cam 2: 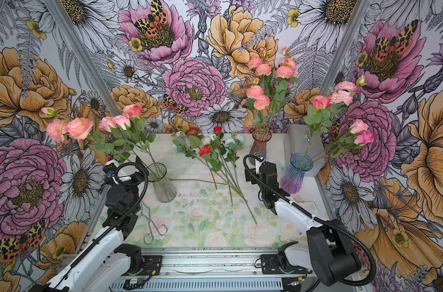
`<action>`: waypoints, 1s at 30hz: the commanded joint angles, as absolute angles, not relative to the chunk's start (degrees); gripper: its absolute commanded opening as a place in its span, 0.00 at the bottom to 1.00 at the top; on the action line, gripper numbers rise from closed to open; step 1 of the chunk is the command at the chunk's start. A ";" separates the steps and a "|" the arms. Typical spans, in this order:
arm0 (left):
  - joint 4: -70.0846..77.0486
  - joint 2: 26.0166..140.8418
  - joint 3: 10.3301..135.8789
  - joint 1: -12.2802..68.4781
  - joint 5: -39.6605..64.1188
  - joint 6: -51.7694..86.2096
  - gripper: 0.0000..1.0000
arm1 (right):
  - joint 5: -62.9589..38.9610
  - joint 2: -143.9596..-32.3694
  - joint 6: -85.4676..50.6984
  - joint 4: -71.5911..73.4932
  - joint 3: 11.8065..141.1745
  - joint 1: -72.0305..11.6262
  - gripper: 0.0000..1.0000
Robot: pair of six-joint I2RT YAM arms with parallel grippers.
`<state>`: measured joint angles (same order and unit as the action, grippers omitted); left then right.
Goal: Place the pink flowers into the vase
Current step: Adjust the vase at the center of the board.
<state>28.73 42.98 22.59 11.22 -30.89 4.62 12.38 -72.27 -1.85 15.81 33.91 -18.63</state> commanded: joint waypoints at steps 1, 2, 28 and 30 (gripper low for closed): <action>21.35 39.23 26.62 10.66 -26.00 6.01 0.98 | 12.75 -73.37 -1.82 17.64 34.01 -18.72 0.99; 19.25 38.18 27.34 10.48 -25.10 6.28 0.99 | 12.68 -73.47 -1.81 17.81 34.01 -18.58 0.99; 0.28 34.76 20.84 -10.47 -36.62 29.68 0.98 | 15.70 -69.65 -3.30 19.45 32.16 -17.43 0.99; 5.73 39.20 20.16 -10.91 -34.73 28.71 0.99 | 17.50 -69.43 -3.03 20.23 31.57 -17.42 0.99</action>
